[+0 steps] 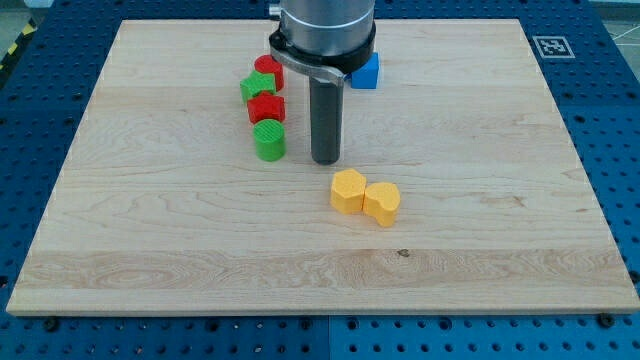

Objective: Move the yellow hexagon to the blue triangle

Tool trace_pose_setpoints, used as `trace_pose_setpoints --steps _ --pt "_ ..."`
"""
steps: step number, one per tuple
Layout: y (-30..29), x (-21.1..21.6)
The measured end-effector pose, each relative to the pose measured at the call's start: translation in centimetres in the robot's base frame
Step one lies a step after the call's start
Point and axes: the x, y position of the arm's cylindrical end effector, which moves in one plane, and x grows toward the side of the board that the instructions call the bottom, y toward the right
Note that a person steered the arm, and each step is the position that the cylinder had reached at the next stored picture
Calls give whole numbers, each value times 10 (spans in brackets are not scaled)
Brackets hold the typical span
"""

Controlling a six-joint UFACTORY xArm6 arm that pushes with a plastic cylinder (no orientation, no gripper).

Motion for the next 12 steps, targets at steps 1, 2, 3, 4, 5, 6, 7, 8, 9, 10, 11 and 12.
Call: trace_pose_setpoints --steps 1,2,3,4,5,6,7,8,9,10,11,12 --pt "0 3" --pt "0 5" --pt "-14 29" --pt "-29 66" --pt "-34 102" --pt "-30 129" --pt "-1 125" --pt "21 82" --pt "33 39" --pt "37 2" --pt "39 -36" --pt "39 -73"
